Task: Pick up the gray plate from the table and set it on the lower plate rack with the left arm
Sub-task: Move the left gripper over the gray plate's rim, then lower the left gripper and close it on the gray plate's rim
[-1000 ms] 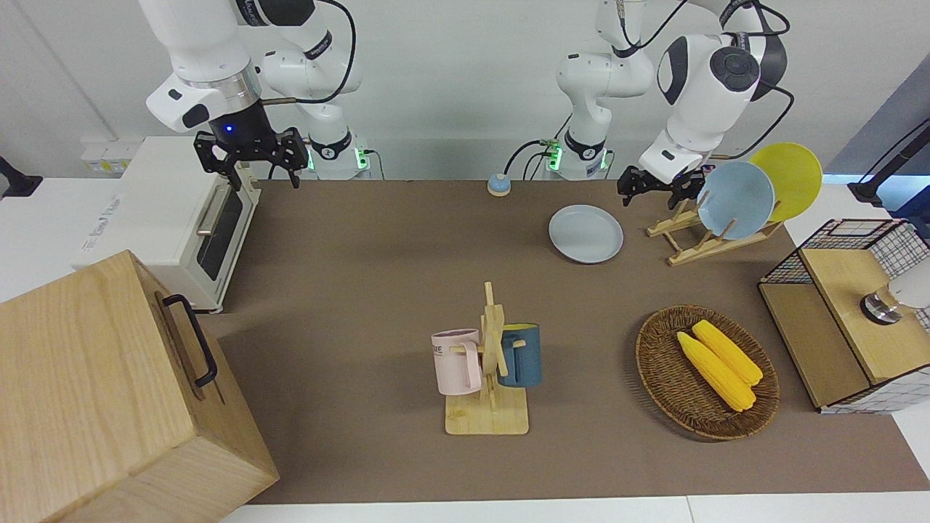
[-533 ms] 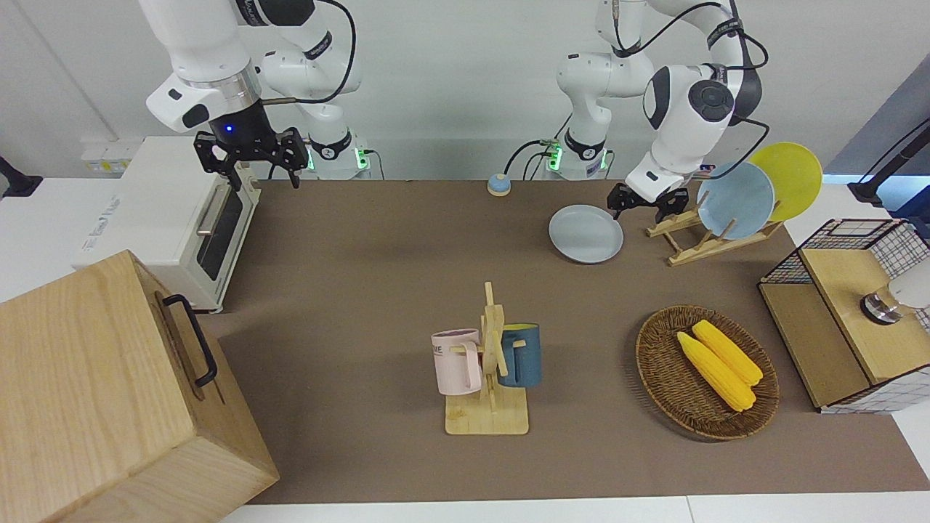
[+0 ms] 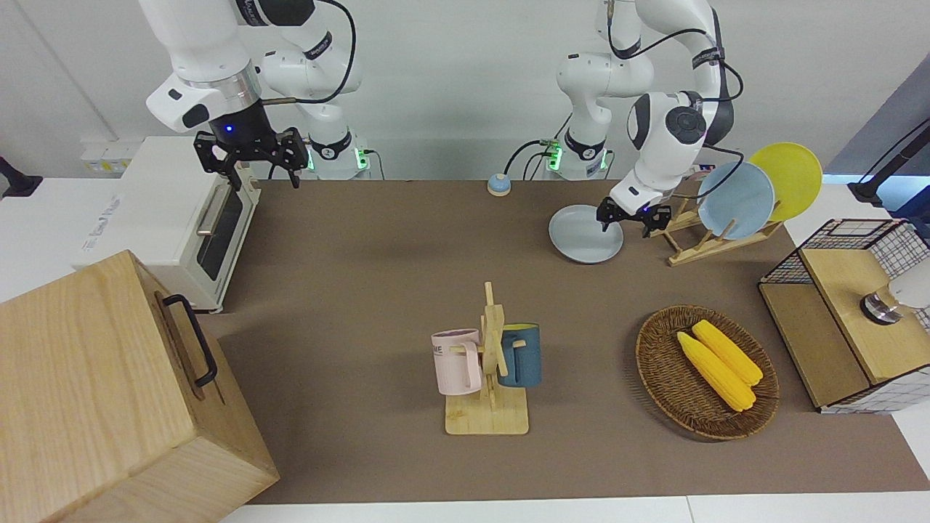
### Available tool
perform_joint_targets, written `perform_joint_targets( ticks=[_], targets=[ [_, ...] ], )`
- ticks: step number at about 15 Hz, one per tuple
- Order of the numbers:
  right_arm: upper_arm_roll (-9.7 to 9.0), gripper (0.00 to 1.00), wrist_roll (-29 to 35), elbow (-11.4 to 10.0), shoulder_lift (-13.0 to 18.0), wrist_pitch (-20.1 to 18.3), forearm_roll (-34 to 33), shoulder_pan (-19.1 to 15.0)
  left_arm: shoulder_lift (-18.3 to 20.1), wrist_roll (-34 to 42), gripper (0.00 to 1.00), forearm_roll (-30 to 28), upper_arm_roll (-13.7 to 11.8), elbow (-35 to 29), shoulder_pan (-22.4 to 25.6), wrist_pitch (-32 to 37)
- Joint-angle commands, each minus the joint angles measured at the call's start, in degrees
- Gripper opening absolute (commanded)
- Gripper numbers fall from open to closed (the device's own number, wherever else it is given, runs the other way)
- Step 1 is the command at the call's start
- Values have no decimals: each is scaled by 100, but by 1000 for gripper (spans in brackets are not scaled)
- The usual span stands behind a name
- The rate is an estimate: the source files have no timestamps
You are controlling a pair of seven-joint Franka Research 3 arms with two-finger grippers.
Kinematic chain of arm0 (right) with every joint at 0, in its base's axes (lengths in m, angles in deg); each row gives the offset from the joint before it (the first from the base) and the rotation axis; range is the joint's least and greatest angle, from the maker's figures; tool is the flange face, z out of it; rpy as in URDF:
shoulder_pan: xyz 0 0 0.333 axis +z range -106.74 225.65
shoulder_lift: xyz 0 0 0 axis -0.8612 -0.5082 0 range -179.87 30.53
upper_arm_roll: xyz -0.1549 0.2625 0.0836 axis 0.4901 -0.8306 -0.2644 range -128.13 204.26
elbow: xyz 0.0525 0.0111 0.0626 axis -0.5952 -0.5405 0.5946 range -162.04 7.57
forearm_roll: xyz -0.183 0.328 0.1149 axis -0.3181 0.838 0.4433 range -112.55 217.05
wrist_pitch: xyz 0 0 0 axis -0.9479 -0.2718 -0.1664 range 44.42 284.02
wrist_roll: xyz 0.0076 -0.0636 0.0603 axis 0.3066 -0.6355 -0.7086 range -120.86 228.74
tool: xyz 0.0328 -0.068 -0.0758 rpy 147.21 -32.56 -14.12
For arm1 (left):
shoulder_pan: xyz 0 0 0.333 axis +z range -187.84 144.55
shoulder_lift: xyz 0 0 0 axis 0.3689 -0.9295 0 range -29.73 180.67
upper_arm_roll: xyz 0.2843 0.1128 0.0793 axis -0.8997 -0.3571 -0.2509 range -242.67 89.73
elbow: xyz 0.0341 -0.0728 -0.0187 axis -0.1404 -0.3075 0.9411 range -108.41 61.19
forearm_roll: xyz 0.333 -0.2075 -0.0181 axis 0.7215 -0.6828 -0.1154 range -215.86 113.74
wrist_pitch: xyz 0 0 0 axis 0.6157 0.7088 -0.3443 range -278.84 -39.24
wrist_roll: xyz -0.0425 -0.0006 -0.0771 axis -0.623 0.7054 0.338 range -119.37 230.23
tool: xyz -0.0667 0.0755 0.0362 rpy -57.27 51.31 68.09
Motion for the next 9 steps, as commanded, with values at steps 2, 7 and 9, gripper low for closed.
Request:
perform_joint_targets(
  ticks=[2,7,9],
  targets=[
    [-121,983,76,115,-55,-93,-18,-129,-31,56,995,133,-32,-328,-31,-482],
    [-121,983,76,115,-55,-93,-18,-129,-216,56,995,133,-32,-600,-49,-992],
    [-121,983,76,115,-55,-93,-18,-129,-313,56,995,133,-32,-636,-49,-1124]
  ],
)
